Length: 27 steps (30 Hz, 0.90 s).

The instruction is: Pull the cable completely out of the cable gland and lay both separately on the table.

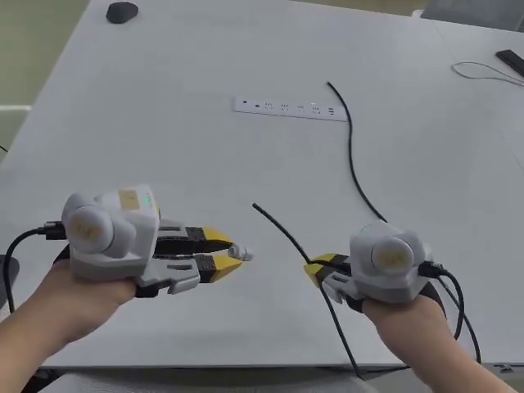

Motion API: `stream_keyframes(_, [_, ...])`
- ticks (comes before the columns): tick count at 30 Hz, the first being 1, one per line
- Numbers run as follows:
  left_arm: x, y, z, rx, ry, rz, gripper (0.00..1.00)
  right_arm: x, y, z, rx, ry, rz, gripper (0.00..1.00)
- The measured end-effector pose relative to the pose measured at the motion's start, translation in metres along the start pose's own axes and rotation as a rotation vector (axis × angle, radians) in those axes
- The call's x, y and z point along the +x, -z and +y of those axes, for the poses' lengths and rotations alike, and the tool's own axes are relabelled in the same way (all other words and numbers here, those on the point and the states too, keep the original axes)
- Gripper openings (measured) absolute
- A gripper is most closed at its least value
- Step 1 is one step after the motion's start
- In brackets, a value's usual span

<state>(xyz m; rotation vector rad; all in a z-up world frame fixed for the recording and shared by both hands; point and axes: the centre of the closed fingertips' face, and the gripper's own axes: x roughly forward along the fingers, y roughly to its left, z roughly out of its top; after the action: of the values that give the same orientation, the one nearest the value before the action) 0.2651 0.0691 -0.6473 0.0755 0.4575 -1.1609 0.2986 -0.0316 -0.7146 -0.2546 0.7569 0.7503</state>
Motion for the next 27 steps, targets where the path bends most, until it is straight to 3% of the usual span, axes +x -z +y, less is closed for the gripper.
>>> stream_keyframes(2, [0.001, 0.004, 0.001, 0.022, -0.005, 0.005, 0.15, 0.002, -0.006, -0.002, -0.016, 0.001, -0.001, 0.00])
stream_keyframes(12, [0.002, 0.023, 0.006, -0.020, -0.016, 0.021, 0.15, 0.020, -0.034, -0.002, -0.088, -0.015, 0.008, 0.00])
stream_keyframes(16, [0.002, 0.033, 0.008, -0.032, -0.024, 0.030, 0.15, 0.032, -0.041, 0.001, -0.163, -0.031, 0.033, 0.00])
stream_keyframes(27, [0.001, 0.062, 0.014, -0.063, -0.021, 0.069, 0.15, 0.057, -0.048, 0.011, -0.264, -0.068, 0.080, 0.00])
